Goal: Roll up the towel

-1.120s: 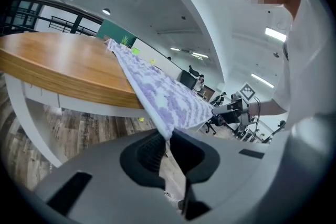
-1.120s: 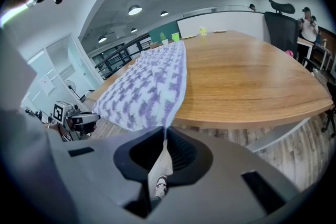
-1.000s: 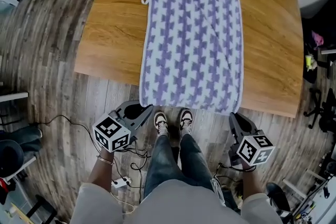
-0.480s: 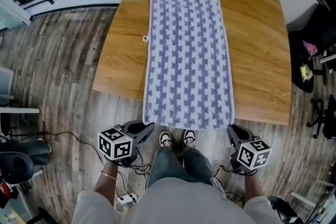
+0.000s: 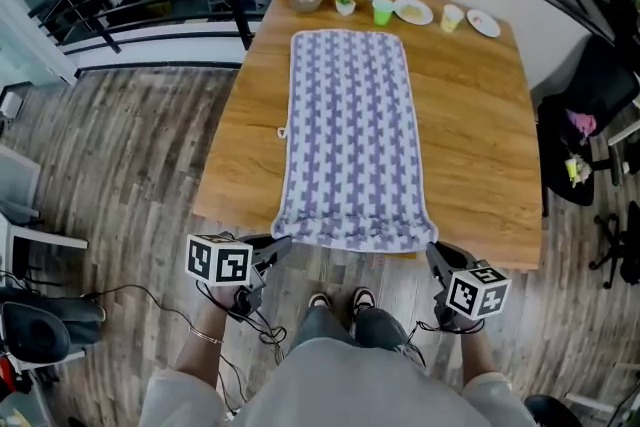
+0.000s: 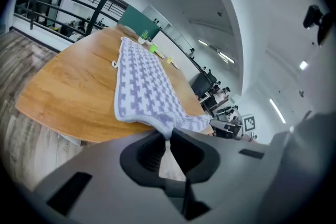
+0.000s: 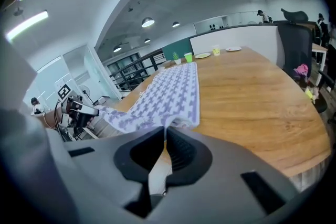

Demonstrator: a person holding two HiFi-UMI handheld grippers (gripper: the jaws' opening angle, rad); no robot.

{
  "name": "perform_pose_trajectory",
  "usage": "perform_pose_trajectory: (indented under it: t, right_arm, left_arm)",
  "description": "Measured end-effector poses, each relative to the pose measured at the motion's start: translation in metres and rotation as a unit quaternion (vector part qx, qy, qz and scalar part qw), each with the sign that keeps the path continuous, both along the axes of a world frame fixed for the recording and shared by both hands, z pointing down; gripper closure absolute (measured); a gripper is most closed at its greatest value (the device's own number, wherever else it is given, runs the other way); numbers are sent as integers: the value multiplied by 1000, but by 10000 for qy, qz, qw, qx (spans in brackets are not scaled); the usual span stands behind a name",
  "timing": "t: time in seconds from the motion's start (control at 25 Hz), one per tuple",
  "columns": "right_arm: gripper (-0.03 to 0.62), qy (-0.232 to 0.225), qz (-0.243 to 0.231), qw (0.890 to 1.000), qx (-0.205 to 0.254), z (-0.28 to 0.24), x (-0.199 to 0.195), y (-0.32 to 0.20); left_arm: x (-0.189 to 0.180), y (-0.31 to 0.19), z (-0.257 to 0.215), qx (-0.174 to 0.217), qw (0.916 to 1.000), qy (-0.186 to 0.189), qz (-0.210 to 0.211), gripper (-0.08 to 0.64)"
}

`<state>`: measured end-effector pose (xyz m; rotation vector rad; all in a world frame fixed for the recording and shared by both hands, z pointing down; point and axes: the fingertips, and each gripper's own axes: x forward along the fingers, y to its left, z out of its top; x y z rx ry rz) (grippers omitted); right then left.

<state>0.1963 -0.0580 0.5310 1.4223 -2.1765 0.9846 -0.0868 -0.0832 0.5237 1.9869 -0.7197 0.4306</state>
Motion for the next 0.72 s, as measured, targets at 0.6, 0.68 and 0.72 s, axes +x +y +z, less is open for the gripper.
perform_pose_trajectory:
  t: [0.6, 0.68, 0.72]
  right_arm:
    - [572, -44, 393, 9990, -202, 14, 1, -150]
    - [557, -8, 529, 9984, -196, 21, 3, -160]
    - [527, -6, 608, 9980, -163, 23, 6, -165]
  left_arm:
    - [-3, -139, 32, -1369, 9798, 480, -1374, 383]
    - [-6, -150, 36, -1333, 9801, 416, -1414, 379]
    - [-6, -153, 38, -1285, 9810, 349, -1409, 380]
